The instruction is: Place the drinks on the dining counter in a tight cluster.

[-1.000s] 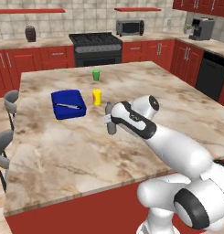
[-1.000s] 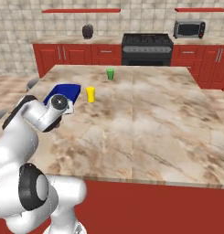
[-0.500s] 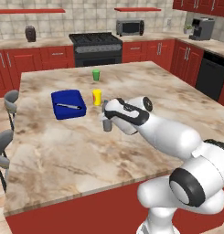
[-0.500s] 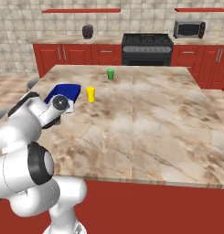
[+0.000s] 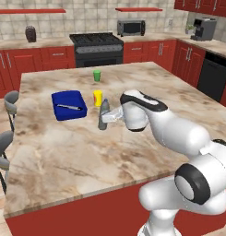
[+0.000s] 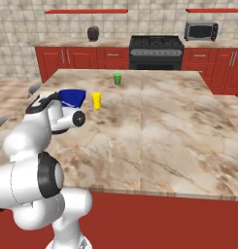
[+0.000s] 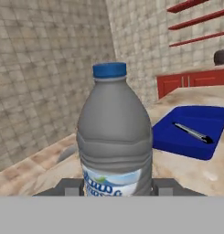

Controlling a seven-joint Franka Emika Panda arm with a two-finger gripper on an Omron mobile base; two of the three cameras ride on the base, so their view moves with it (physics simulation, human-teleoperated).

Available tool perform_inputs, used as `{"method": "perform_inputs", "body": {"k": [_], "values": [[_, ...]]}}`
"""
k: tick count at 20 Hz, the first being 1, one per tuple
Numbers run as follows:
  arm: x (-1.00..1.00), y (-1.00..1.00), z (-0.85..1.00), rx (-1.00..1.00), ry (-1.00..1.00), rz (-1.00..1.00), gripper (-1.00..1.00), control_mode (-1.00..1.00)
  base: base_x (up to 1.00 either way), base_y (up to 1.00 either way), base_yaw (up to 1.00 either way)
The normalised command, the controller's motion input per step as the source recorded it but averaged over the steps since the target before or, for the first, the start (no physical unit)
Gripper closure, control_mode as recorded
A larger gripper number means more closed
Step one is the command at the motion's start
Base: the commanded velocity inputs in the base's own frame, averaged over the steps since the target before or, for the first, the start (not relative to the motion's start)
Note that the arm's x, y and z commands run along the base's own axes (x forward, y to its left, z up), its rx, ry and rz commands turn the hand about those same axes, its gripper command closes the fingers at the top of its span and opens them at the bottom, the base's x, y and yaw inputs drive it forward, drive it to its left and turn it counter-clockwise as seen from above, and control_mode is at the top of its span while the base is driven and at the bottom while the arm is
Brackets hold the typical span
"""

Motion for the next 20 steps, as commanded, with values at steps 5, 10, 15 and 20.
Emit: {"method": "perform_inputs", "body": {"k": [5, 10, 15, 20], "values": [[0.02, 0.00, -0.15, -0.01, -0.06, 0.25, 1.00, -1.00, 0.00, 0.00, 0.00], [0.00, 0.00, 0.04, -0.20, 0.00, 0.16, 1.00, -1.00, 0.00, 0.00, 0.00], [0.00, 0.02, 0.00, -0.25, 0.00, 0.02, 1.00, -1.00, 0.00, 0.00, 0.00], [0.12, 0.01, -0.22, -0.05, 0.03, 0.13, 1.00, -1.00, 0.00, 0.00, 0.00]]}}
